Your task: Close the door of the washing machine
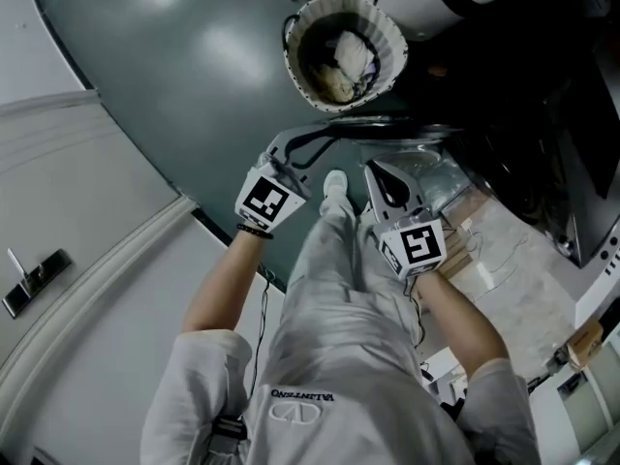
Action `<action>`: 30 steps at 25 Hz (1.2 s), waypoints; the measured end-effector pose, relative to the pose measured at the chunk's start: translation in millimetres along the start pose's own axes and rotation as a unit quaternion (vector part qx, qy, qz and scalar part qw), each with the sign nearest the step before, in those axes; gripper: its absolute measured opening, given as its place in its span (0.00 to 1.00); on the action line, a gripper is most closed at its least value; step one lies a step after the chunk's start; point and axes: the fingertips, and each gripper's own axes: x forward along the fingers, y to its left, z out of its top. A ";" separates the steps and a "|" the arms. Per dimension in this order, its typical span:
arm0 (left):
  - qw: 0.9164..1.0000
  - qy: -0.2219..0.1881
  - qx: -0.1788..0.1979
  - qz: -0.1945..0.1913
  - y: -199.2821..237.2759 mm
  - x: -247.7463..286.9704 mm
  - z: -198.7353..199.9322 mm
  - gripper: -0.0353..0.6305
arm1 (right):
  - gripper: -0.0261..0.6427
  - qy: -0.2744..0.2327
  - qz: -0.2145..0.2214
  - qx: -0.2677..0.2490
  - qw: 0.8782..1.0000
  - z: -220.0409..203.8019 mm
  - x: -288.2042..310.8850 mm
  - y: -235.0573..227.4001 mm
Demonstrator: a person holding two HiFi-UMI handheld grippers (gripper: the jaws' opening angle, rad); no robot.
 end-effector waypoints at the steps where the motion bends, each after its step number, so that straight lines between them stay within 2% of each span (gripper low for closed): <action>1: 1.000 0.006 0.006 -0.008 2.0 6.1 -8.5 0.12 | 0.06 0.000 0.000 0.002 1.000 -6.2 5.8 -2.9; 6: 0.998 0.042 0.009 -0.043 3.8 28.5 -54.4 0.19 | 0.06 0.017 0.007 0.015 1.000 -40.7 23.2 -11.3; 9: 0.997 0.059 0.009 -0.051 4.5 35.4 -76.9 0.19 | 0.06 0.022 0.002 0.028 0.999 -57.4 26.9 -16.6; 15: 0.992 0.089 0.036 -0.078 5.5 51.7 -111.6 0.20 | 0.06 0.018 -0.007 0.045 0.999 -81.2 41.2 -30.8; 25: 0.985 0.115 0.064 -0.112 10.6 72.8 -152.7 0.20 | 0.06 0.023 -0.003 0.056 0.998 -114.5 63.3 -31.5; 30: 0.976 0.136 0.097 -0.137 9.8 78.9 -168.5 0.20 | 0.06 0.025 -0.003 0.063 0.998 -125.6 67.5 -31.7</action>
